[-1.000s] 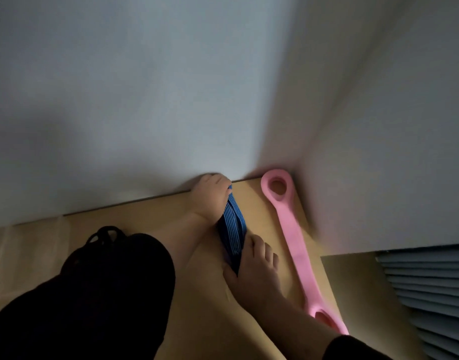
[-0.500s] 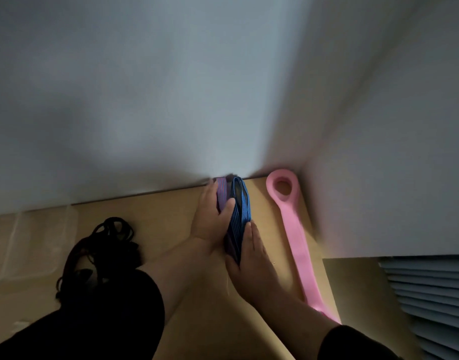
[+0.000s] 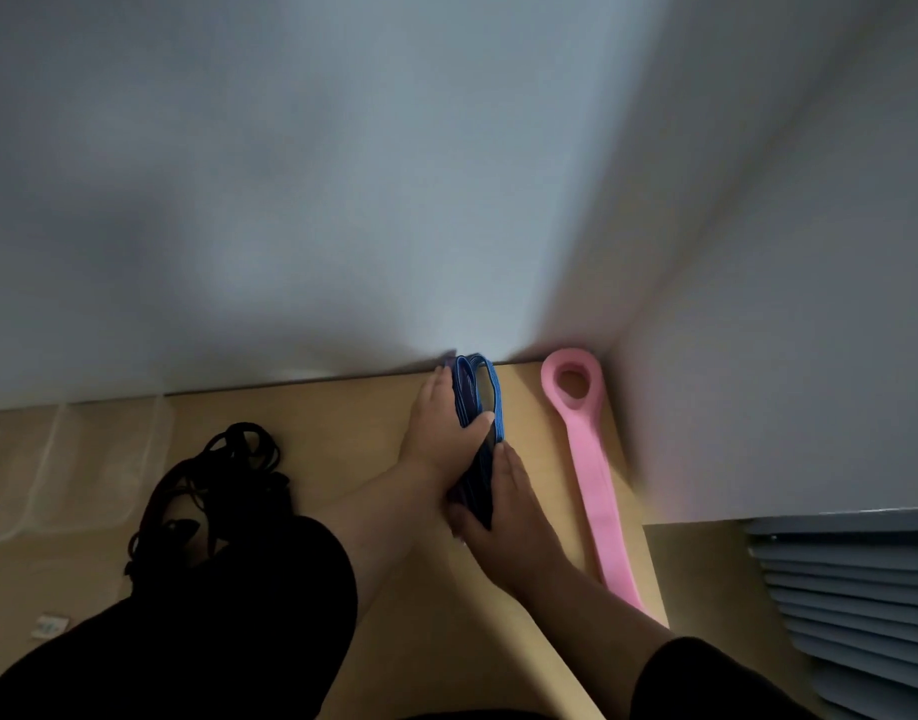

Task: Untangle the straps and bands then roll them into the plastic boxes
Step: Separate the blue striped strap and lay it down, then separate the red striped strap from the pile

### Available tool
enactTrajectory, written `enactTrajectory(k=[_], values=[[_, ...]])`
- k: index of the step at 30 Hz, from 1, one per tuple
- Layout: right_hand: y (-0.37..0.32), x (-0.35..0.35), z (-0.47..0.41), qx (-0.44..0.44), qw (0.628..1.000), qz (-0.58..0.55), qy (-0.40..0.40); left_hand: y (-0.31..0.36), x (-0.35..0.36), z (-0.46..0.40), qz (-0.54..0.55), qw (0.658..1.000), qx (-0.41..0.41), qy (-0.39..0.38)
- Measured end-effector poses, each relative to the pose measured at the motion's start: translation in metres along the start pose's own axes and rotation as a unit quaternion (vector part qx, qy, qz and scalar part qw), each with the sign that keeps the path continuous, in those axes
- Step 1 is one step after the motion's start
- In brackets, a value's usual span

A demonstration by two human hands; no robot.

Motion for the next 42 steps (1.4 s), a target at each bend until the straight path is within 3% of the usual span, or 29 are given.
enactTrajectory(k=[20, 26, 33, 42], values=[[-0.005, -0.028, 0.006, 0.051, 0.997, 0.02, 0.06, -0.039, -0.042, 0.026, -0.028, 0.999, -0.025, -0.014], [-0.053, -0.023, 0.002, -0.035, 0.996, 0.054, 0.066, -0.051, -0.081, 0.025, -0.053, 0.998, -0.017, 0.001], [-0.129, 0.034, 0.012, -0.135, 0.986, 0.092, -0.005, -0.104, -0.16, 0.038, -0.059, 0.997, -0.033, 0.025], [-0.193, 0.113, 0.04, -0.18, 0.973, 0.118, -0.086, -0.182, -0.266, 0.079, -0.025, 0.988, -0.034, 0.146]])
Point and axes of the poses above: each hand's wrist, its own z-axis away from the middle knuckle, its own x-axis out of the palm, y = z × x, the point moved 10 cm from there along -z, towards the middle knuckle, and after that the axes turned 11 degrees about y, right-handed, at the moved point
